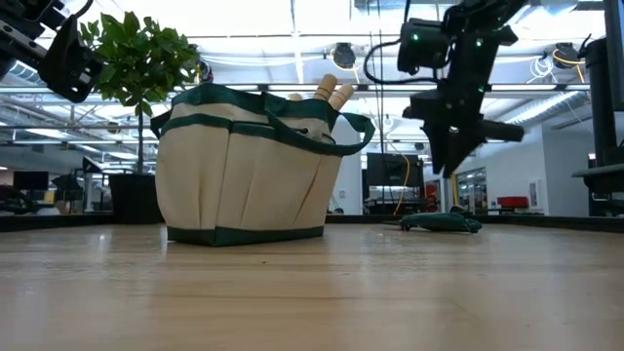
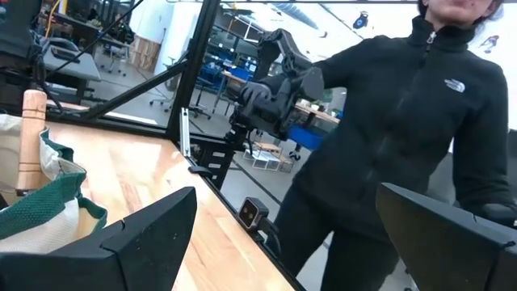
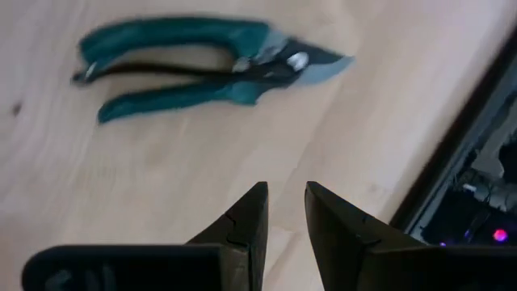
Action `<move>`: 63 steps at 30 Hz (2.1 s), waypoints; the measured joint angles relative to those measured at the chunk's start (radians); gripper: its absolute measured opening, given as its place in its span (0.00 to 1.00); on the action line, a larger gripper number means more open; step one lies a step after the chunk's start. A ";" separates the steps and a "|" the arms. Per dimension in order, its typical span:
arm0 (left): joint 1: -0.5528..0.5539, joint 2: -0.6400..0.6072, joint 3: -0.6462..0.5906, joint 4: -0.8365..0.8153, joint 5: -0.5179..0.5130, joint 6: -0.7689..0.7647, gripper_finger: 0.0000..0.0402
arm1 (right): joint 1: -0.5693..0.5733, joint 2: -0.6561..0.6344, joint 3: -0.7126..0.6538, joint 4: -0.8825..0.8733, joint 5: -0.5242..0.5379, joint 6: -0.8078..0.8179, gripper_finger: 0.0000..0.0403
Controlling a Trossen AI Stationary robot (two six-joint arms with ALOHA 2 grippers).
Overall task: Pick & Place Garden tools in Gardening bag
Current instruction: Put the green shear scissors into the gardening bag
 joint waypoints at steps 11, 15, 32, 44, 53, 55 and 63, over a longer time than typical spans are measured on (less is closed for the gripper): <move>0.000 0.000 0.000 0.000 0.000 0.063 0.97 | 0.043 0.000 -0.062 -0.002 -0.001 -0.206 0.19; 0.000 0.000 0.000 0.000 -0.001 0.178 0.97 | 0.057 0.000 -0.076 -0.001 -0.002 -0.276 0.19; 0.000 0.000 0.000 0.052 0.096 0.242 0.97 | 0.058 0.001 -0.196 0.270 -0.002 -0.479 0.19; 0.000 0.000 0.000 0.052 0.097 0.235 0.97 | 0.058 0.001 -0.196 0.341 -0.132 -0.502 0.19; 0.000 0.000 0.000 0.052 0.098 0.191 0.97 | 0.058 0.001 -0.196 0.401 -0.136 -0.507 0.19; 0.000 0.000 0.000 0.052 0.099 0.189 0.97 | 0.058 0.001 -0.196 0.410 -0.139 -0.518 0.19; 0.000 0.000 0.000 0.052 0.116 0.189 0.97 | 0.057 0.001 -0.196 0.409 -0.260 -0.661 0.19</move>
